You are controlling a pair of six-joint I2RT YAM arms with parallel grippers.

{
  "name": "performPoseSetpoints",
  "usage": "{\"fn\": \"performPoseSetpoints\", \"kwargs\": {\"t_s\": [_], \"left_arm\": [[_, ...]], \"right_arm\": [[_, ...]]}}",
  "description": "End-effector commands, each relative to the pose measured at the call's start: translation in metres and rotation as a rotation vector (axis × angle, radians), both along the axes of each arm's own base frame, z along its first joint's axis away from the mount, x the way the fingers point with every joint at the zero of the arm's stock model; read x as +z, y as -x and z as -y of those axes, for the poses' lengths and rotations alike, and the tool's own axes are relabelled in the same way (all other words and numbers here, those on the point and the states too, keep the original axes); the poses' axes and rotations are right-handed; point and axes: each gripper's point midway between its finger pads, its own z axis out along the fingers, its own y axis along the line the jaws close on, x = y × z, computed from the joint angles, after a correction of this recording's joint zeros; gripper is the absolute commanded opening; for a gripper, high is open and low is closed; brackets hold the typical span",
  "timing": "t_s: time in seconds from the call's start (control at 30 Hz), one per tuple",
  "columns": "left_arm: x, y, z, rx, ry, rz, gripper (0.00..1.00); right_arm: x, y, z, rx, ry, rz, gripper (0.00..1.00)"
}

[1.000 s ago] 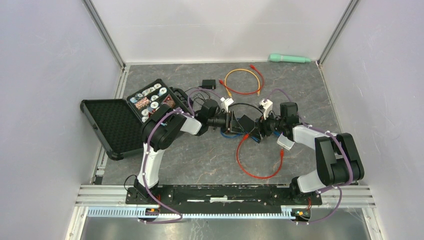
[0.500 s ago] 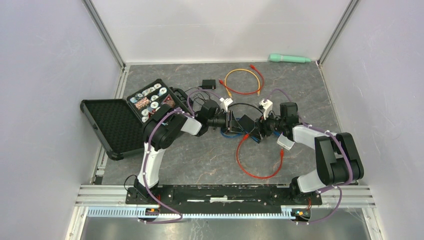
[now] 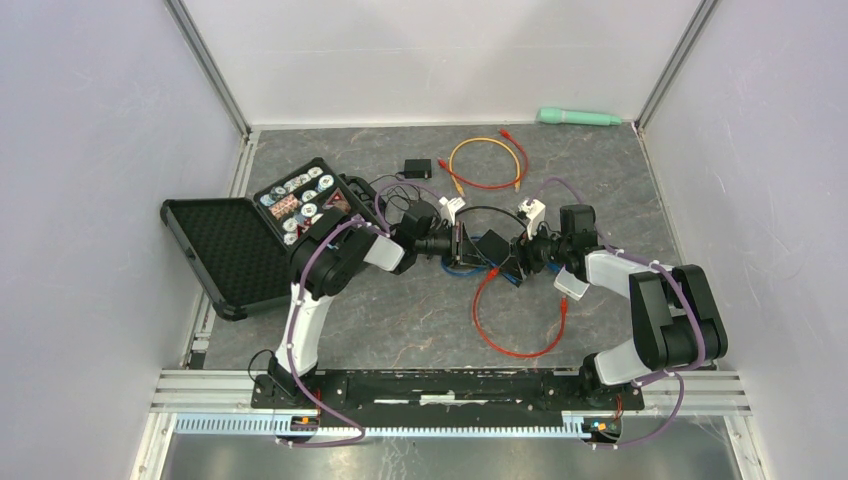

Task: Pull the plug from the switch port
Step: Pull the connector from the switch port.

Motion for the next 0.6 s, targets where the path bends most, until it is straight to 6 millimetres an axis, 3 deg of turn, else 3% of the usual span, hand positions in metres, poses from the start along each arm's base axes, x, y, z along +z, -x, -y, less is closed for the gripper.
{"fn": "performPoseSetpoints", "kwargs": {"t_s": [0.0, 0.13, 0.27, 0.57], "left_arm": [[0.0085, -0.0012, 0.0044, 0.001, 0.045, -0.015, 0.22], [0.0098, -0.0026, 0.0042, 0.019, 0.05, -0.041, 0.17], [0.0118, -0.0023, 0.0058, 0.012, 0.06, -0.055, 0.02], [0.0179, 0.0015, 0.0062, 0.031, 0.126, -0.112, 0.02]], "right_arm": [[0.0118, -0.0102, -0.0059, 0.023, -0.018, 0.057, 0.09], [0.0113, -0.0101, -0.0058, 0.022, -0.017, 0.056, 0.09], [0.0112, -0.0105, -0.0052, 0.021, -0.014, 0.059, 0.09], [0.0149, -0.0121, -0.0025, -0.004, -0.007, 0.086, 0.09]]}}
